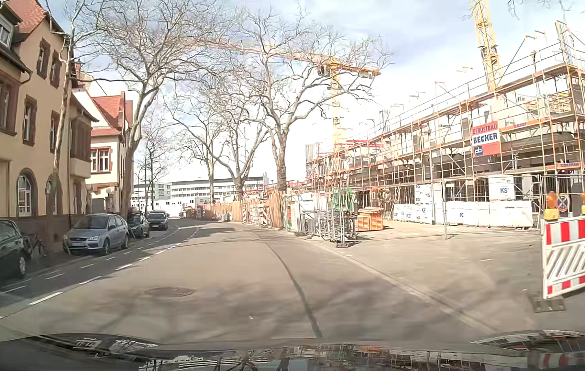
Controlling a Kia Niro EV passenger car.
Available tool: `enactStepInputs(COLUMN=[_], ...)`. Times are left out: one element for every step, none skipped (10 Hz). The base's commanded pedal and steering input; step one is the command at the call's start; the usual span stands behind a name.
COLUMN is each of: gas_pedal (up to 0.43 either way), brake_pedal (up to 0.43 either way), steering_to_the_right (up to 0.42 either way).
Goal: Follow the waypoints while adhering to traffic rules and regulations
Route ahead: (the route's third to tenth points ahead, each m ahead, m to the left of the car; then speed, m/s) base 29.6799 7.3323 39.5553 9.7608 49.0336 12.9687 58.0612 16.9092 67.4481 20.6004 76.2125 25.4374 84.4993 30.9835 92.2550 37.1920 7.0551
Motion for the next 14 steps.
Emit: enactStepInputs(gas_pedal=[0.067,0.067,0.067,0.067,0.079,0.079,0.079,0.079,0.079,0.079,0.079,0.079,0.079,0.079], brake_pedal=[0.0,0.0,0.0,0.0,0.0,0.0,0.0,0.0,0.0,0.0,0.0,0.0,0.0,0.0], steering_to_the_right=[-0.048,-0.051,-0.052,-0.051,-0.051,-0.051,-0.051,-0.05,-0.05,-0.05,-0.049,-0.048,-0.048,-0.048])
